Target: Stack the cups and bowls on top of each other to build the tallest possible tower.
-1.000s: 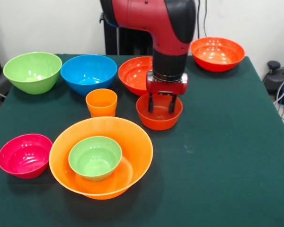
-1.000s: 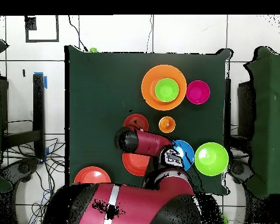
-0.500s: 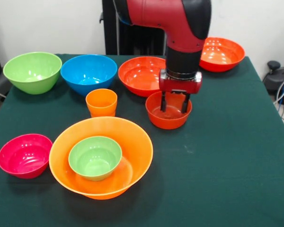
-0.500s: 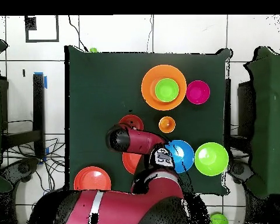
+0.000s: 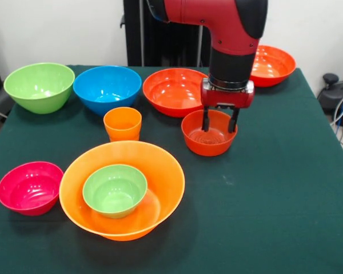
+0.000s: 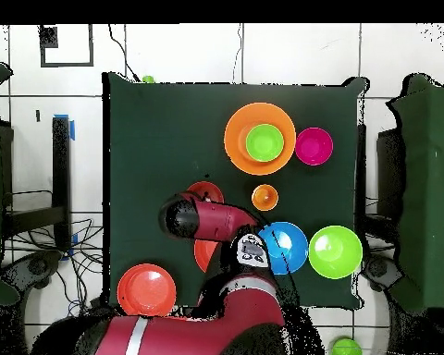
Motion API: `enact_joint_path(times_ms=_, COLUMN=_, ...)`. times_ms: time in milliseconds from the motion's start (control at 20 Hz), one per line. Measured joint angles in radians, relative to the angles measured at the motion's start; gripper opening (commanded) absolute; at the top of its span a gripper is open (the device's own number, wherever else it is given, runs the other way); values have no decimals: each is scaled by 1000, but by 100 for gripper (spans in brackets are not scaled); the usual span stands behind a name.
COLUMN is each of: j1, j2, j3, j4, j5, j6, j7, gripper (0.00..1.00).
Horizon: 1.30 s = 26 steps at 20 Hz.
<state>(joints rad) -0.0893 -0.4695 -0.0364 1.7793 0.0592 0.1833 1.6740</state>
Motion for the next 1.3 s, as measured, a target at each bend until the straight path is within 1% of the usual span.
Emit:
enact_joint_path(times_ms=150, j1=2, j2=-28, j3=-2, j4=0, j5=0, j6=53, j7=0, gripper=100)
enact_joint_path(times_ms=250, j1=4, j2=-38, j3=-4, j4=0, j5=0, j6=69, j7=0, gripper=100)
enact_joint_path(times_ms=300, j1=7, j2=-59, j3=-6, j4=-1, j5=0, j6=108, j7=0, gripper=100)
enact_joint_path(times_ms=450, j1=6, j2=-89, j3=-2, j4=-2, j5=5, j6=156, j7=0, gripper=100)
enact_joint_path(times_ms=600, j1=1, j2=-107, j3=7, j4=-2, j5=15, j6=174, j7=0, gripper=100)
enact_joint_path(times_ms=950, j1=-2, j2=-114, j3=47, j4=-3, j5=54, j6=174, j7=0, gripper=100)
enact_joint_path(times_ms=1150, j1=-2, j2=-101, j3=60, j4=-3, j5=56, j6=157, j7=0, gripper=100)
enact_joint_path(times_ms=1250, j1=-2, j2=-87, j3=64, j4=-3, j5=56, j6=138, j7=0, gripper=100)
enact_joint_path(times_ms=1300, j1=-2, j2=-70, j3=66, j4=-5, j5=56, j6=113, j7=0, gripper=100)
